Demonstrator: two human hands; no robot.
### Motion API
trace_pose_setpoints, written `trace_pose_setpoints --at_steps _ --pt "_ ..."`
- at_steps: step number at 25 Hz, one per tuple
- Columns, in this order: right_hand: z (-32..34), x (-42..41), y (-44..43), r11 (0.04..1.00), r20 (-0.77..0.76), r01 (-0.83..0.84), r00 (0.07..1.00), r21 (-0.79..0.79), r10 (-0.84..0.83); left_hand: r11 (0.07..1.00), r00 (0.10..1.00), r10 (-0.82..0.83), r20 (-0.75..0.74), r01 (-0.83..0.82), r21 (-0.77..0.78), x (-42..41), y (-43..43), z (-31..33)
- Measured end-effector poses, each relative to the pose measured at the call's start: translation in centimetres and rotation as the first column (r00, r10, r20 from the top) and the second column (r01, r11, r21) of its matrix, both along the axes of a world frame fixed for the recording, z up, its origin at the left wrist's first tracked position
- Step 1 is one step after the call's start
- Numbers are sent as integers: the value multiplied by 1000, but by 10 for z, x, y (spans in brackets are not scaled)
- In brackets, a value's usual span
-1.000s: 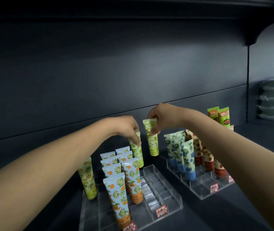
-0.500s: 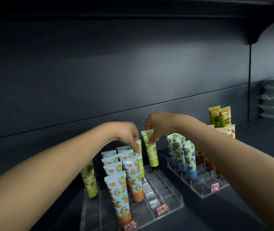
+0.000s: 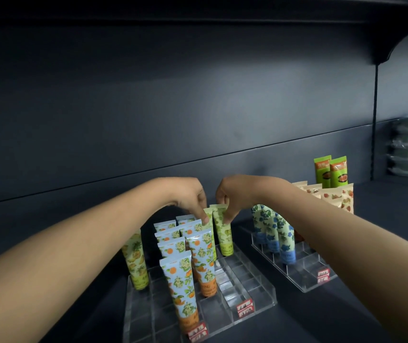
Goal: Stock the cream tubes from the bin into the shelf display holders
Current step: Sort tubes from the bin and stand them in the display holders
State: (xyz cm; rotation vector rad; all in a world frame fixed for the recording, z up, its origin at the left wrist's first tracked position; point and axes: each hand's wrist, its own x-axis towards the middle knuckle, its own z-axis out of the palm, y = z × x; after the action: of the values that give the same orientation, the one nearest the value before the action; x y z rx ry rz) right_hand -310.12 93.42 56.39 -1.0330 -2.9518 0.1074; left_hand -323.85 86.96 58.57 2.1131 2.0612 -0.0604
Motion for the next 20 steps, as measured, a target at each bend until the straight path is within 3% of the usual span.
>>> trace_pose_setpoints --at_steps 16,20 --pt "3 12 -8 1000 -73 -1 997 -22 0 999 1000 4 13 -4 32 2 -8 10" --pt "16 20 -19 998 -136 5 991 -68 -14 991 997 31 66 -40 127 0 -24 26"
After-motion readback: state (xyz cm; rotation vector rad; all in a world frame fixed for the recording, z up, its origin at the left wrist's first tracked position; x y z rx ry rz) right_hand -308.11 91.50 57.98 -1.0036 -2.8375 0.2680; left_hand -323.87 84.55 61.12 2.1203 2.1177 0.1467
